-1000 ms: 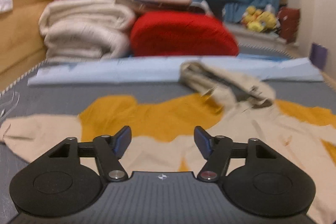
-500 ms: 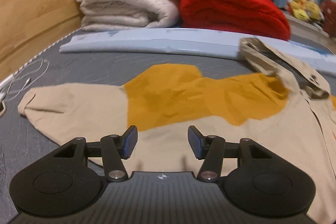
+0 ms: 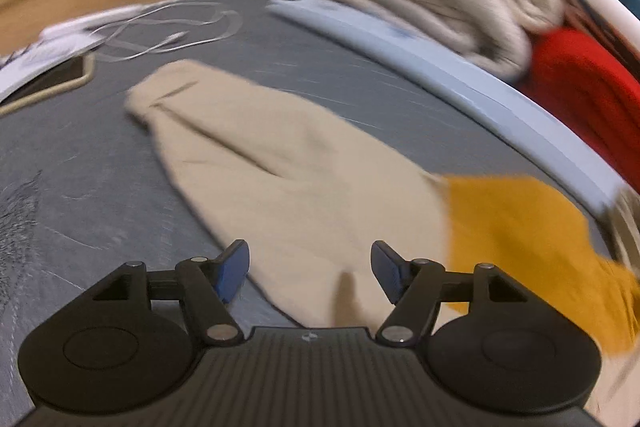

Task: Fold large clothes
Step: 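Close the left gripper on the beige sleeve cuff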

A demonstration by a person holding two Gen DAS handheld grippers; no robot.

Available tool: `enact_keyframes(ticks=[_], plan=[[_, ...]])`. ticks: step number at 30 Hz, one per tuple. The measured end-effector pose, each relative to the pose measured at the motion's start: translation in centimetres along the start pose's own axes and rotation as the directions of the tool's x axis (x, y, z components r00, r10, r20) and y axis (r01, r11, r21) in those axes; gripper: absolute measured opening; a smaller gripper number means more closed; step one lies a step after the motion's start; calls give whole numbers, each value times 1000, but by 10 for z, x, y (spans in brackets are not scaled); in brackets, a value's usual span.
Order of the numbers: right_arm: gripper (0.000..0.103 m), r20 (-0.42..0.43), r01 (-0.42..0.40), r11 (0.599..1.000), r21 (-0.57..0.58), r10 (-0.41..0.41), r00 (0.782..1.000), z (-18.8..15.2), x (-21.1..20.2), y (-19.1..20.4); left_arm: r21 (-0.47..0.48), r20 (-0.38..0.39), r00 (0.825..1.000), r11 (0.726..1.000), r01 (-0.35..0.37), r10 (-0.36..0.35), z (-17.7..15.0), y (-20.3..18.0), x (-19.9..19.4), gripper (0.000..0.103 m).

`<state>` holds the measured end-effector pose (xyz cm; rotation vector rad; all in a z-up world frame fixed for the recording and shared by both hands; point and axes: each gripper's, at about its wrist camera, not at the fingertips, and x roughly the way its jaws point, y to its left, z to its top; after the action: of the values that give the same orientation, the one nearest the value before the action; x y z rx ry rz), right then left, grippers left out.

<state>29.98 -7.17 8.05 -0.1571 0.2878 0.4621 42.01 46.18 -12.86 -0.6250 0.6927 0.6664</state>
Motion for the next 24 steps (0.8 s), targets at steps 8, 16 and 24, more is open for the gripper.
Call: enact_keyframes(ticks=[8, 16, 24], plan=[[11, -84, 13, 999, 30, -10, 996, -16, 15, -11, -157, 31, 999, 988, -9, 14, 78, 31, 68, 72], [8, -131, 8, 998, 54, -1, 991, -24, 23, -15, -65, 138, 990, 997, -31, 40, 139, 6, 72, 1], [6, -78, 21, 999, 36, -18, 997, -12, 3, -24, 109, 302, 941, 987, 122, -150, 194, -87, -32, 0]])
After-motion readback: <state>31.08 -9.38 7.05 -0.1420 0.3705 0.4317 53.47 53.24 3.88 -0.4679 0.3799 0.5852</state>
